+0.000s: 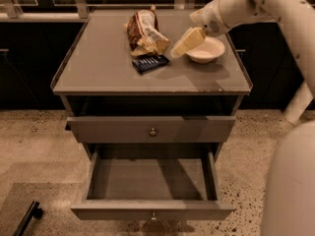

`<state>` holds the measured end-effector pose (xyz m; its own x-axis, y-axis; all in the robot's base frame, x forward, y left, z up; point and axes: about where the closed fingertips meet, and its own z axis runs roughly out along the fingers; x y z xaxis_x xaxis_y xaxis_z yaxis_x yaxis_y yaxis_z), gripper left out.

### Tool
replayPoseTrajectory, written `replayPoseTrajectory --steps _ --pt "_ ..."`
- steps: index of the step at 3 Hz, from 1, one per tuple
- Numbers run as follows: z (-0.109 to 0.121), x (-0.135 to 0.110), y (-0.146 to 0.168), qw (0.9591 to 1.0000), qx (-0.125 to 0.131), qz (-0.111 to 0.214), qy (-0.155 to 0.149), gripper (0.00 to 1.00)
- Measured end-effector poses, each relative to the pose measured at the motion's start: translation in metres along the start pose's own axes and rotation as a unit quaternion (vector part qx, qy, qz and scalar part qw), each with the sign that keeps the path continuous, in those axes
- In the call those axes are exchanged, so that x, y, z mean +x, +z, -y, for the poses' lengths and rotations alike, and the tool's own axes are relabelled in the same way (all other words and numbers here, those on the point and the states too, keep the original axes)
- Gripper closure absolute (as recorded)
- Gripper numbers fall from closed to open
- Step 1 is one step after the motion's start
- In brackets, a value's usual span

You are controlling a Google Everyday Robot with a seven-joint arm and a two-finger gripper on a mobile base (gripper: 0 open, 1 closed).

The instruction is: Pick brown chip bag from middle drawer and place on counter

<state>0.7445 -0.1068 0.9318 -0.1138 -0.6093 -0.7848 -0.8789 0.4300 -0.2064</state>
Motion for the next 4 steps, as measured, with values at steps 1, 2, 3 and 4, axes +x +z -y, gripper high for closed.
replayPoseTrajectory --steps 1,2,3,4 --pt "0.026 0.007 0.053 0.9992 -0.012 0.025 0.028 0.00" --pt "0.043 -0.002 0.087 0.9980 -0.014 0.047 0.040 0.00" --pt "0.056 -0.017 0.105 0.9973 -0.003 0.062 0.040 0.00" --pt "0.058 -0.020 0.104 0.9971 0.000 0.066 0.038 0.19"
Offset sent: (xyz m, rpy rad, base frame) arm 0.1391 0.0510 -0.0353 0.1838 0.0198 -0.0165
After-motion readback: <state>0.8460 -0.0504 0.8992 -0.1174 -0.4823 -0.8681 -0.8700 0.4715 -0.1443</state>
